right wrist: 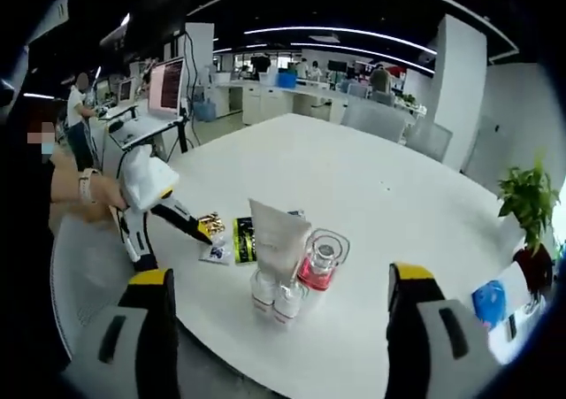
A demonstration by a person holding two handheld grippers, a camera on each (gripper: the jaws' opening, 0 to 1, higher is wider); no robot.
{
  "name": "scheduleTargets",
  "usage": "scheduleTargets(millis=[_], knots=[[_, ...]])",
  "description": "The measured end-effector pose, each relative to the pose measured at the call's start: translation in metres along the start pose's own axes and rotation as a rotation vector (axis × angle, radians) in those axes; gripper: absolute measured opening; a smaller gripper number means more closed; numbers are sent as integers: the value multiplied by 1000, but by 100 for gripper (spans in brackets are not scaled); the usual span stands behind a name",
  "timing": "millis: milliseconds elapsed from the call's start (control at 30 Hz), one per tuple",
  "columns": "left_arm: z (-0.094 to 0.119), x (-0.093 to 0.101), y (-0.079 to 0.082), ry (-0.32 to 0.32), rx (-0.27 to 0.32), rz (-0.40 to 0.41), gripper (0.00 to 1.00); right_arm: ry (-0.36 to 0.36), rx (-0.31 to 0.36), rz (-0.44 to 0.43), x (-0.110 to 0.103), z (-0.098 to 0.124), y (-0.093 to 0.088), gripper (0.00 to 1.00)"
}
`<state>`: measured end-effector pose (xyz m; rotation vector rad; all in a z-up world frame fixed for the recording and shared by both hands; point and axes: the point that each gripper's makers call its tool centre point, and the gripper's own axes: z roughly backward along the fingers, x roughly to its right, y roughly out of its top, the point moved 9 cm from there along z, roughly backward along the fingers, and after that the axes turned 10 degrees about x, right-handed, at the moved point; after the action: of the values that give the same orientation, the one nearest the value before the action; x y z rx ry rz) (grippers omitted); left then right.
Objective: Arrange the skincare products in the storage area until every visible bottle or jar stands upright without overlapping.
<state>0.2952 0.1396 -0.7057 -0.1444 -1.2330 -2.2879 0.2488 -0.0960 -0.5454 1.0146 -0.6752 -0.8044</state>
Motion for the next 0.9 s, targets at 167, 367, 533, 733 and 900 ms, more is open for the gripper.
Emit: scheduleTargets(millis=[167, 367, 533, 733, 900], knots=[[9, -10, -1, -6, 45, -1, 95, 9, 36, 46, -15, -10, 21, 100], [23, -29, -6, 24, 47, -22, 96, 56, 54, 97, -32, -30, 40, 100], [37, -46, -12, 52, 64, -17, 95, 90, 56, 164, -52, -52, 57, 95], [54, -68, -16, 98, 80, -3, 95, 125, 12, 216, -76, -81, 56, 88], [70, -89, -18, 136, 102, 20, 93, 69, -85, 267, -92, -104, 37, 80]])
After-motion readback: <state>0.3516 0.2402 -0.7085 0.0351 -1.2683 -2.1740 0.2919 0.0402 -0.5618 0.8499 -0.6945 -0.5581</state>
